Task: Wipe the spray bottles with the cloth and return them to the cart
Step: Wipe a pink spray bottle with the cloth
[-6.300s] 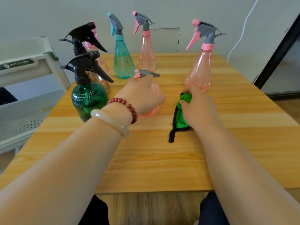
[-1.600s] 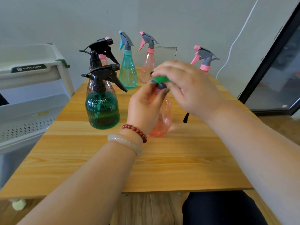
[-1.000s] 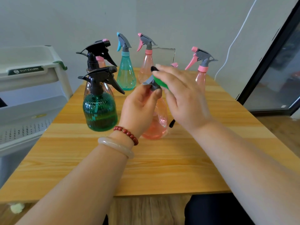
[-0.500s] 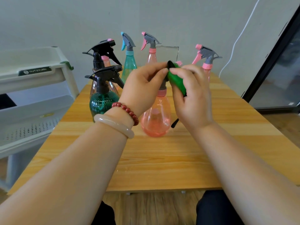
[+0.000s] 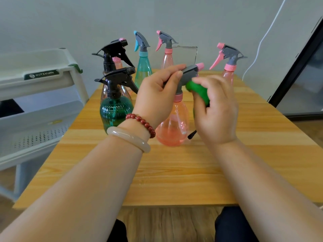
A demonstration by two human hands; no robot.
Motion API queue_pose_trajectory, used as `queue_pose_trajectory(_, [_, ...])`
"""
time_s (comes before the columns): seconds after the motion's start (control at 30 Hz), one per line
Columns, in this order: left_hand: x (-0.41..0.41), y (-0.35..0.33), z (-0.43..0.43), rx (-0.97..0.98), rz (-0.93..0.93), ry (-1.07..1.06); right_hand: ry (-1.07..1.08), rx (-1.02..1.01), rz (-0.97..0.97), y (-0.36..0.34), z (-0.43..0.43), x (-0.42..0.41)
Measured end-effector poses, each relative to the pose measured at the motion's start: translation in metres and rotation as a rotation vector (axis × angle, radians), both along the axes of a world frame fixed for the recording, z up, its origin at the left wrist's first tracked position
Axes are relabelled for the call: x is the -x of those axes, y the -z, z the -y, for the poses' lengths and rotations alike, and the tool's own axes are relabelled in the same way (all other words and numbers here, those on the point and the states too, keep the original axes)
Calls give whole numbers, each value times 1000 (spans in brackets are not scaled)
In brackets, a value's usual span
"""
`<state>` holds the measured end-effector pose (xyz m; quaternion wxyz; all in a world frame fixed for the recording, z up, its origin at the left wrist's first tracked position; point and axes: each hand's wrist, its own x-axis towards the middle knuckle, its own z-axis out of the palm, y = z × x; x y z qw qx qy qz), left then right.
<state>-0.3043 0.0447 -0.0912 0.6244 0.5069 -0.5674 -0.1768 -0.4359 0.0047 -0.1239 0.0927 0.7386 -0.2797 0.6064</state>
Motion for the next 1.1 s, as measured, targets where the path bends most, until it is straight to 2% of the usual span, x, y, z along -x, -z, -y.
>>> queue_pose_trajectory(0.13, [1,-2,2,-2,2,-14,33,1,18,-6,6,3])
queue_pose_trajectory(0.2, [0,-2,2,-14,2,-16,16,-65,-35,1,14,7])
queue_pose_trajectory(0.33, [2,-1,1,-7,-15,-4,75,-240,13,14,18,20])
queue_pose_trajectory(0.5, [4,-1,2,4,-22,-15,68,-68,0,-5,12,10])
queue_pose_trajectory(0.7, [1,-1,0,-7,-12,-9,21,-256,-3,11,13,13])
queue_pose_trajectory(0.87, [4,-1,1,-5,-40,-18,22,-165,-19,-8,8,6])
queue_pose_trajectory(1.03, [2,-2,1,-4,-32,-19,-8,-333,-9,14,13,11])
queue_pose_trajectory(1.1, [4,-1,1,1,-20,-24,6,-298,10,9,10,11])
